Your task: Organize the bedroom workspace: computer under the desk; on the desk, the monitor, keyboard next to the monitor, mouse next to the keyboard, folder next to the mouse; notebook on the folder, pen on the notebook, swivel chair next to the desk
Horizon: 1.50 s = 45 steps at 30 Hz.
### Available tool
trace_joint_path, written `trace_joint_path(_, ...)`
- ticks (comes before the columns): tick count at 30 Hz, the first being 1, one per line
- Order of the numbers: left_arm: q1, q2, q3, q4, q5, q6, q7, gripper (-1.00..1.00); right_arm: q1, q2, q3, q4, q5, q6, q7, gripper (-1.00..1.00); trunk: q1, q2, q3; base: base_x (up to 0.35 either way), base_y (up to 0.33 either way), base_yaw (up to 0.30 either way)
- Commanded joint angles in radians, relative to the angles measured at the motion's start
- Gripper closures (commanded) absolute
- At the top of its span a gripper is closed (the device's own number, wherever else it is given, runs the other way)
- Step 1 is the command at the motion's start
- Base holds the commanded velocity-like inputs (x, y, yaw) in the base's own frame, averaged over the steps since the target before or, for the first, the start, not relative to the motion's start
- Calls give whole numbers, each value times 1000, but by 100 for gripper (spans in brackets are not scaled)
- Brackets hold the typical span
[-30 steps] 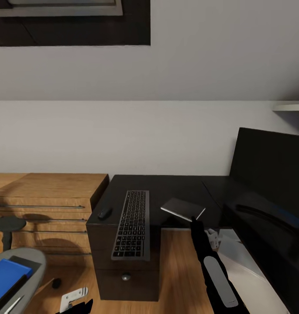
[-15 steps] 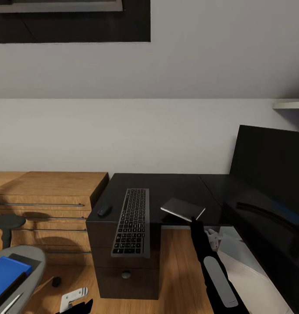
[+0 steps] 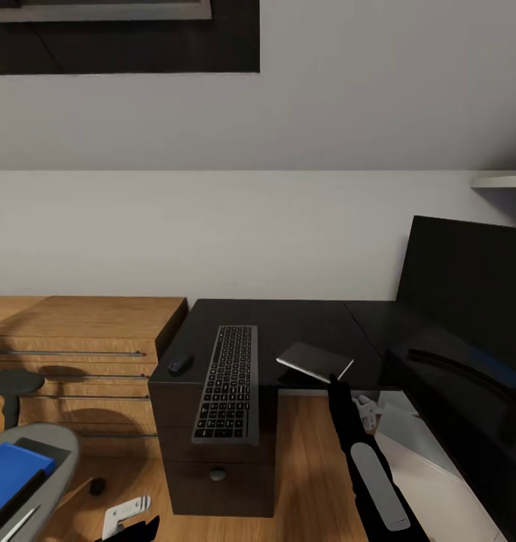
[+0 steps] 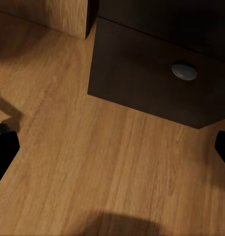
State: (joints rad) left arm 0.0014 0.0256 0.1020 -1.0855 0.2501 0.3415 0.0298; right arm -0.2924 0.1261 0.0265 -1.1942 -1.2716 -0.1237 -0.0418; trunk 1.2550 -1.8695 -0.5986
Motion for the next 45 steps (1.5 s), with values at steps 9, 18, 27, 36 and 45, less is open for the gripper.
trace_joint_path(9, 0, 0, 1, -2, 9, 6, 6, -100, -1, 2, 5, 1, -12, -7, 0, 100, 0, 0, -1, 0, 0, 0)
trace_joint_path(18, 0, 2, 3, -1, 9, 6, 9, -100, -1, 1, 6, 2, -53, -8, 2, 100, 0, 0, -1, 0, 0, 0)
trace_joint_path(27, 0, 2, 4, -2, 9, 5, 10, -100, -1, 9, 18, 78, -51, -108, 1, 100, 0, 0, -1, 0, 0, 0)
trace_joint_path(36, 0, 1, 20, -2, 10, 4, 6, -100, -1, 10, 66, 88, -49, -151, 1, 100, 0, 0, -1, 0, 0, 0)
trace_joint_path(45, 0, 0, 22, -2, 10, 4, 3, -100, -1, 10, 69, 88, -48, -152, 2, 100, 0, 0, -1, 27, 39, 0)
